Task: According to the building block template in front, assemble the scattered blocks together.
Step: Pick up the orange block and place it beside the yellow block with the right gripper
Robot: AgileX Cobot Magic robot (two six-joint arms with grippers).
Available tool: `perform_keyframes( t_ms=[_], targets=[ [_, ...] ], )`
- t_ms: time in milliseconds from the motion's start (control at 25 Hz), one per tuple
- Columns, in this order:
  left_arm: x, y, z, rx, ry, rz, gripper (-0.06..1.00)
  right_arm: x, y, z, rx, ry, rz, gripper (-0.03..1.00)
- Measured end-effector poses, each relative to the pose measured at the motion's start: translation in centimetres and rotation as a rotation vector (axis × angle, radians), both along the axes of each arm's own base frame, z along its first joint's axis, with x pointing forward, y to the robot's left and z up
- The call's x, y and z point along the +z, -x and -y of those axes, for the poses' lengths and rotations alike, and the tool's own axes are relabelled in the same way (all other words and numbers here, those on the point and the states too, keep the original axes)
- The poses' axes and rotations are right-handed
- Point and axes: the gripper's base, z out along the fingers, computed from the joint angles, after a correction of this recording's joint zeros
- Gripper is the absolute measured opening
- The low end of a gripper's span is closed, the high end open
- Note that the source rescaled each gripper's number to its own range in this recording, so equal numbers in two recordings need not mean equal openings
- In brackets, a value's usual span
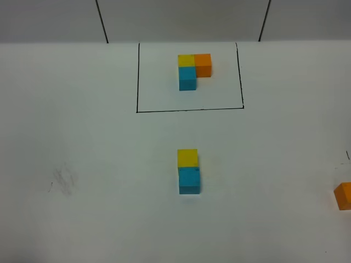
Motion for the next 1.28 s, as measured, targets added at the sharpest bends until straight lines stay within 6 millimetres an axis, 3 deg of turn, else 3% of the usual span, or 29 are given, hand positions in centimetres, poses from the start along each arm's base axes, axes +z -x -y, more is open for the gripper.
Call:
perform_keyframes(
  t_ms=[240, 640, 960, 1280],
  targets=[
    [0.0, 0.0, 0.0, 0.000, 0.000, 0.000, 0.65, -7.8, 0.5, -0.2, 0.008, -0.054, -0.250, 0.91],
    [0.0, 0.0, 0.0, 0.000, 0.000, 0.000, 0.65, -19.0, 1.0, -1.4, 0.023, -0.204, -0.365, 0.89],
    [0.0, 0.0, 0.0, 0.000, 0.000, 0.000, 0.65, -23.2, -0.2, -1.5, 0.009, -0.235, -0.369, 0.88],
    [0.0, 0.0, 0.0, -0.002, -0.002, 0.000, 0.65, -26.2, -1.6, -1.3, 0.001, -0.239, -0.432, 0.87]
  ],
)
